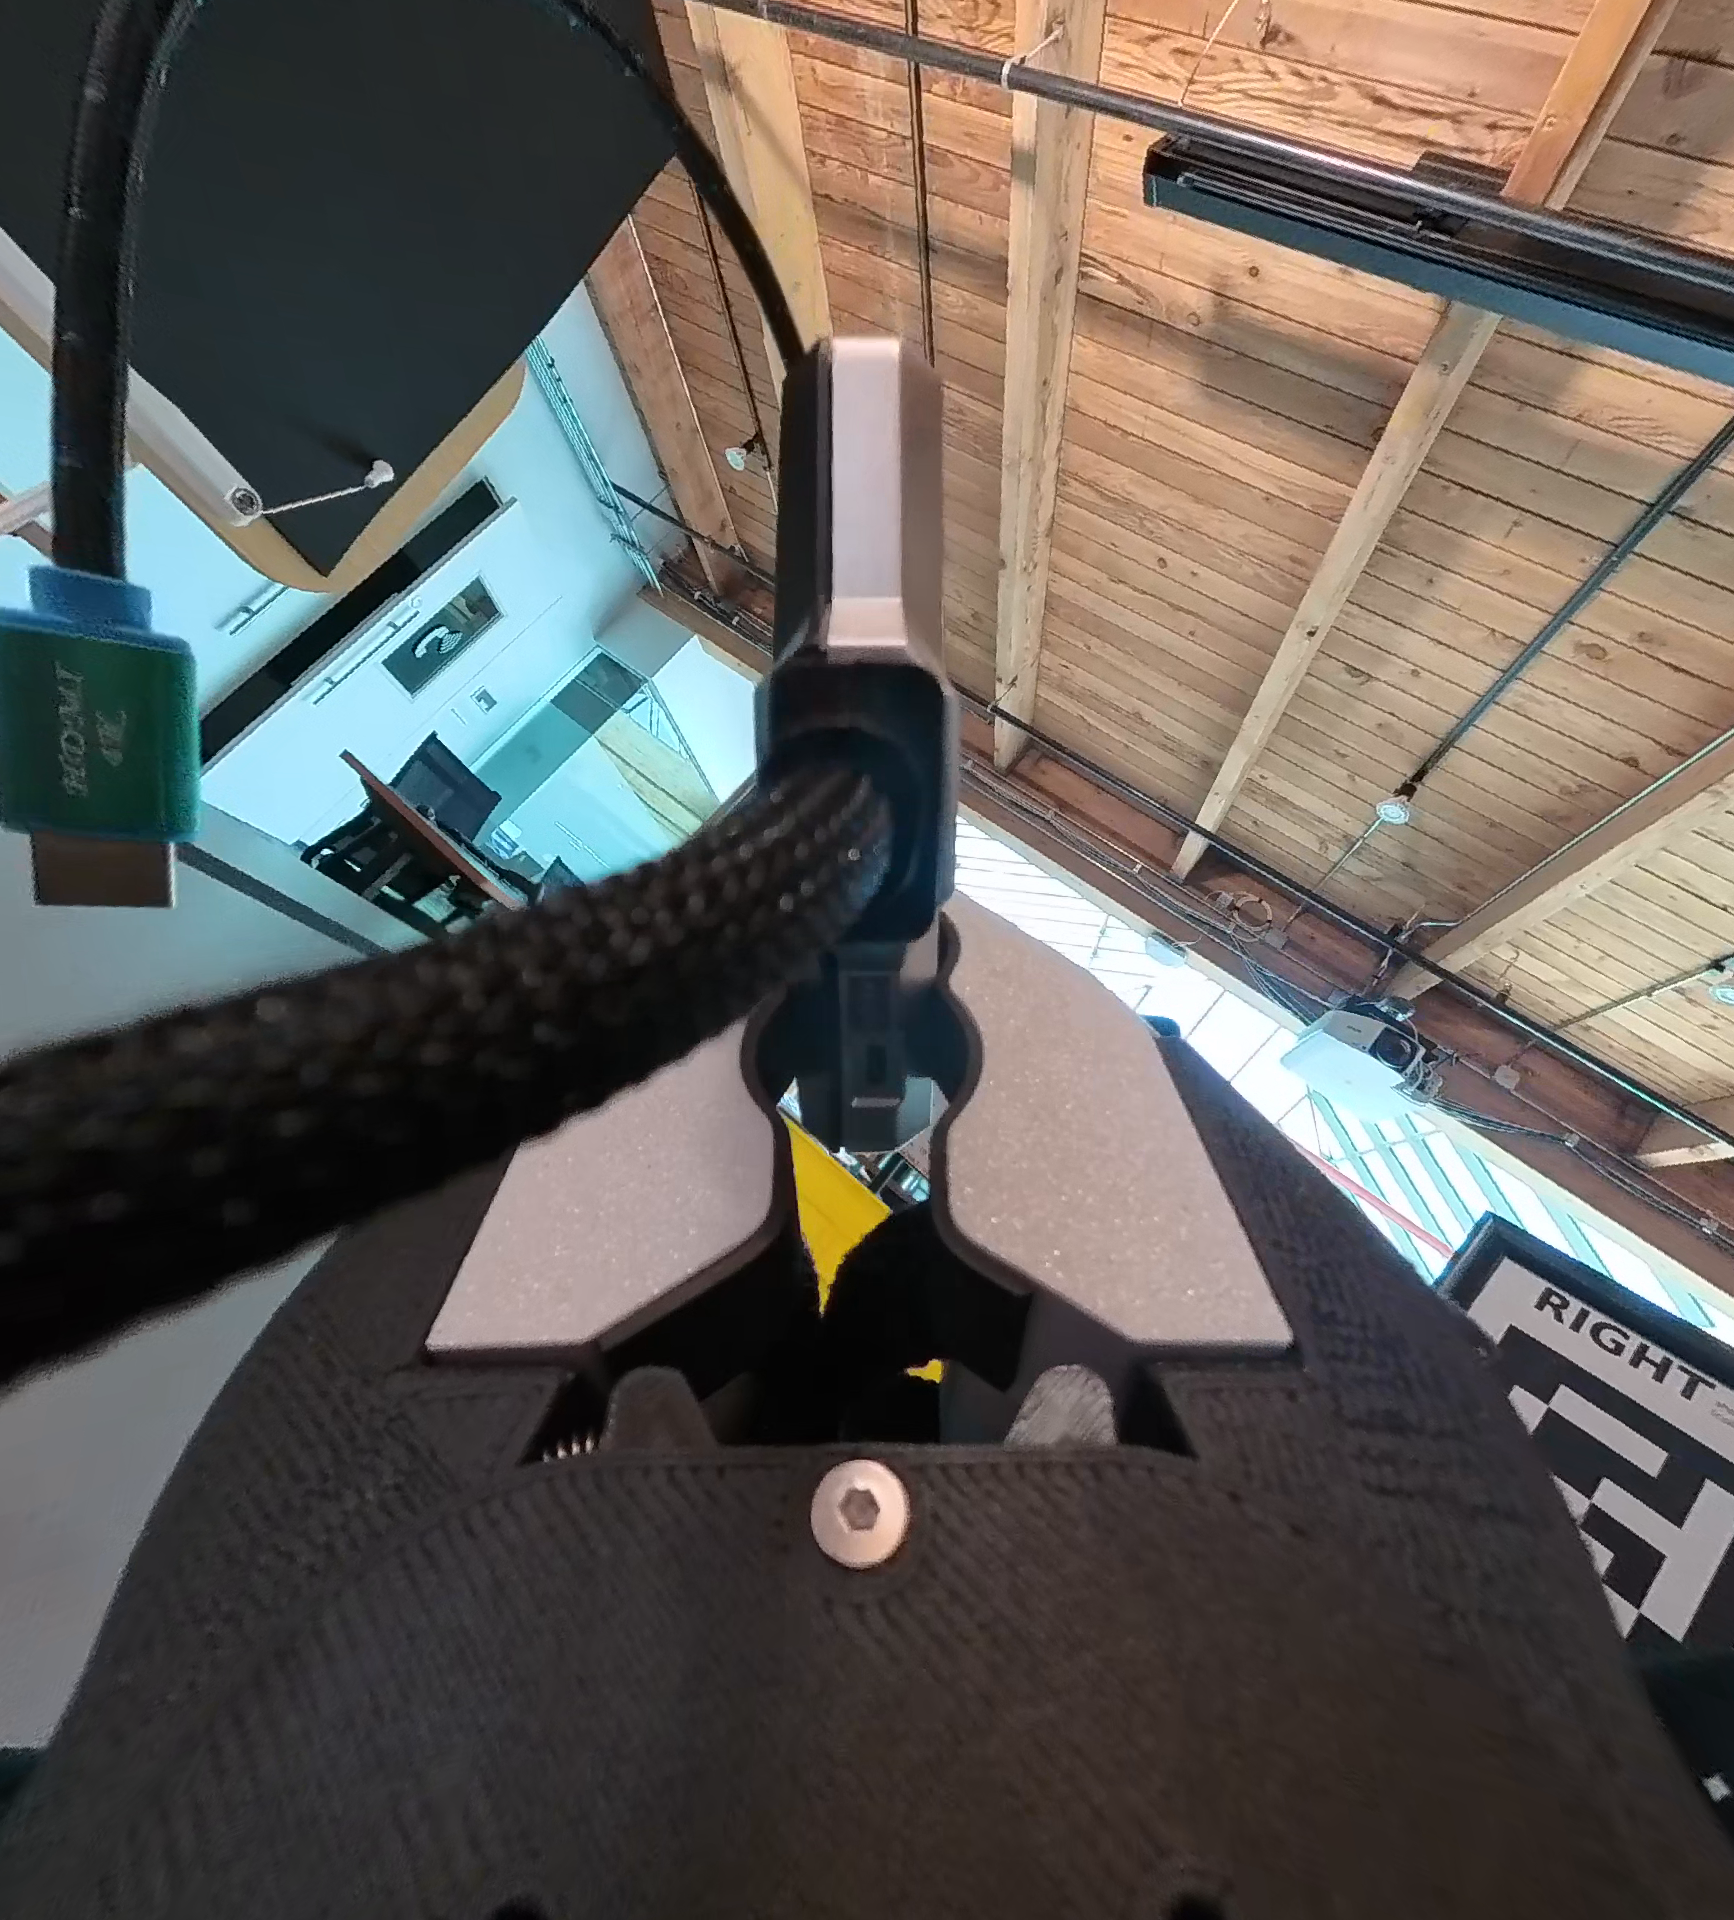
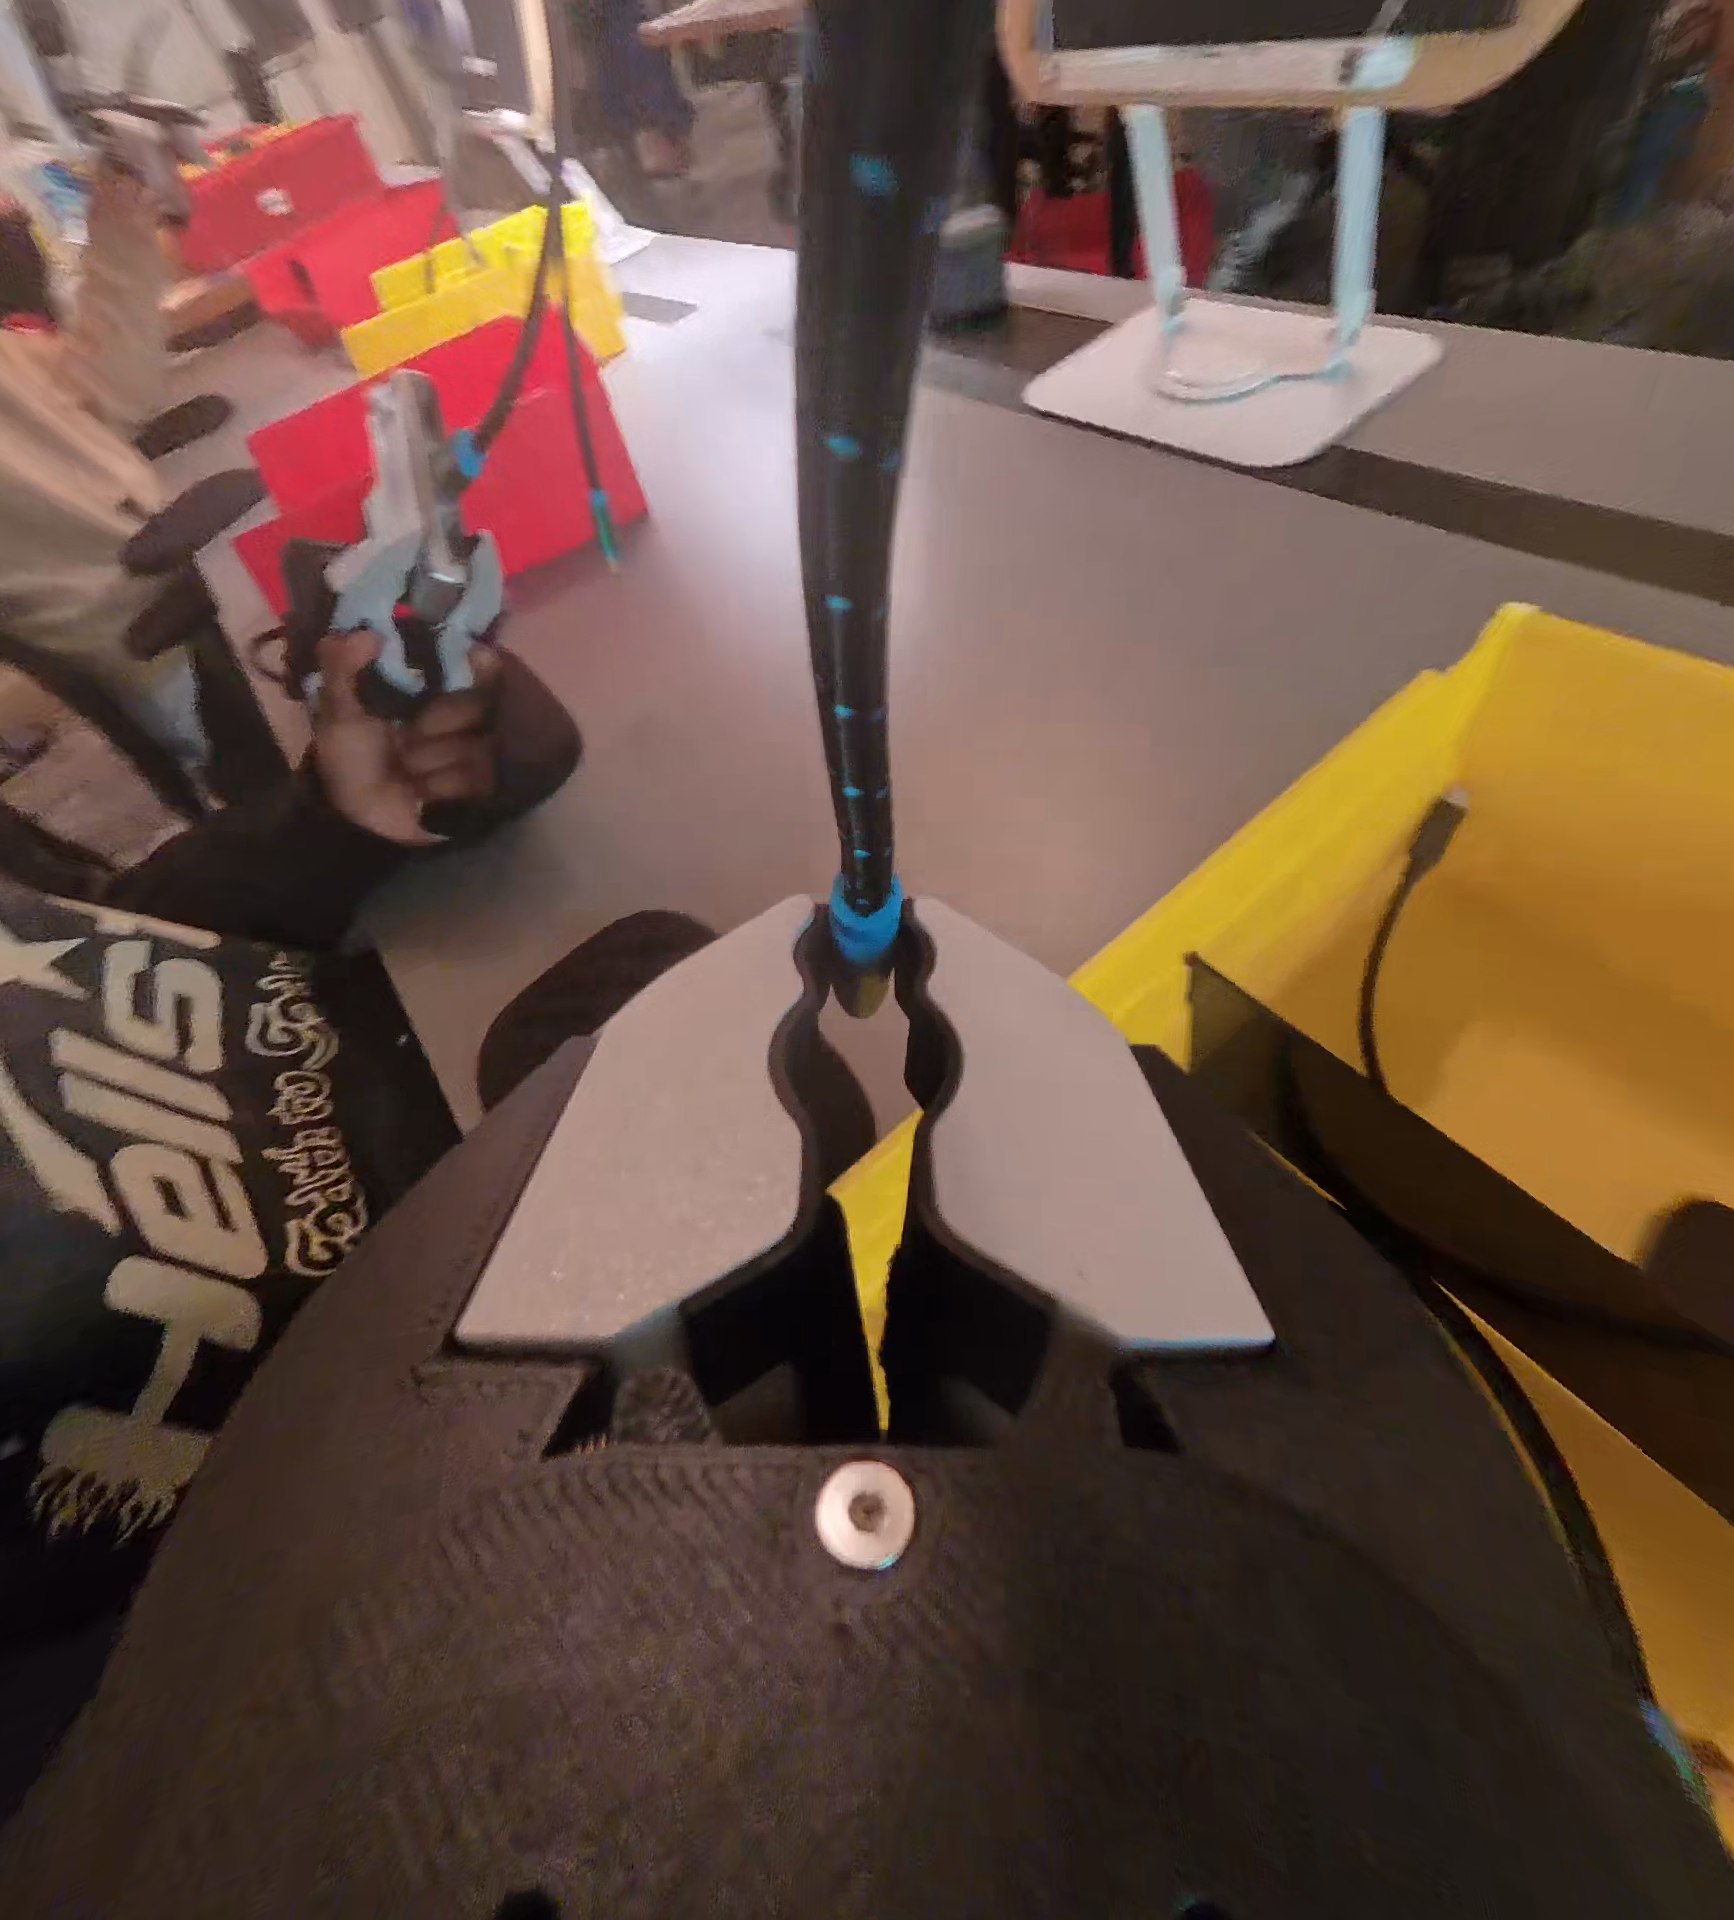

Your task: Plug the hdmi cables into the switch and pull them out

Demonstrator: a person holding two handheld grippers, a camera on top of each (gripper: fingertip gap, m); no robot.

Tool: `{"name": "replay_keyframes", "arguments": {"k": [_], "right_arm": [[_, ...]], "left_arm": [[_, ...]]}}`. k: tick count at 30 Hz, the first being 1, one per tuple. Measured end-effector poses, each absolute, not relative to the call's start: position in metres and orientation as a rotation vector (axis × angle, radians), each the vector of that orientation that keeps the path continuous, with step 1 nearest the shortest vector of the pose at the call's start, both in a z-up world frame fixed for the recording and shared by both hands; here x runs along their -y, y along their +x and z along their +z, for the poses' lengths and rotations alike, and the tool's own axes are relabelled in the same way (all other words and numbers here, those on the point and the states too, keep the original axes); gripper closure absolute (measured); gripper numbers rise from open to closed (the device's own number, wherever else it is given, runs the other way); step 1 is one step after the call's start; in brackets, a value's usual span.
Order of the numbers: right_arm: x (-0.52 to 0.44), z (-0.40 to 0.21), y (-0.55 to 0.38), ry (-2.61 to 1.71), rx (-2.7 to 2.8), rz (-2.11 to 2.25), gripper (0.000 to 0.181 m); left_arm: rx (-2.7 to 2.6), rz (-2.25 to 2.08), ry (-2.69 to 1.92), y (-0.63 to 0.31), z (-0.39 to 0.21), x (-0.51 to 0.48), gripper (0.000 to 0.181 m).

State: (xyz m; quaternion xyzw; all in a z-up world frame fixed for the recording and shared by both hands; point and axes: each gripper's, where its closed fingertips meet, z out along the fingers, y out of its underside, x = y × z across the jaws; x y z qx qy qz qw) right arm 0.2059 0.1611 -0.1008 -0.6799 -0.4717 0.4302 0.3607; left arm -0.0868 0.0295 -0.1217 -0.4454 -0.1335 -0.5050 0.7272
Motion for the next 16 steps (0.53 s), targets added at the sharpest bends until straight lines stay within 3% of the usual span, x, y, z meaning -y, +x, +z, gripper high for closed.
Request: {"name": "replay_keyframes", "arguments": {"k": [7,10,16], "right_arm": [[-0.149,-0.114,0.208,-1.691,1.178,1.426,0.169],[-0.152,-0.159,0.219,-1.904,1.193,1.325,0.169],[-0.164,-0.179,0.240,-2.053,1.140,1.174,0.168]], "left_arm": [[0.295,-1.117,-0.988,-0.086,-0.122,-0.030,0.161],[0.297,-1.121,-0.992,-0.086,-0.123,-0.031,0.161],[0.297,-1.123,-0.996,-0.085,-0.123,-0.032,0.161]]}}
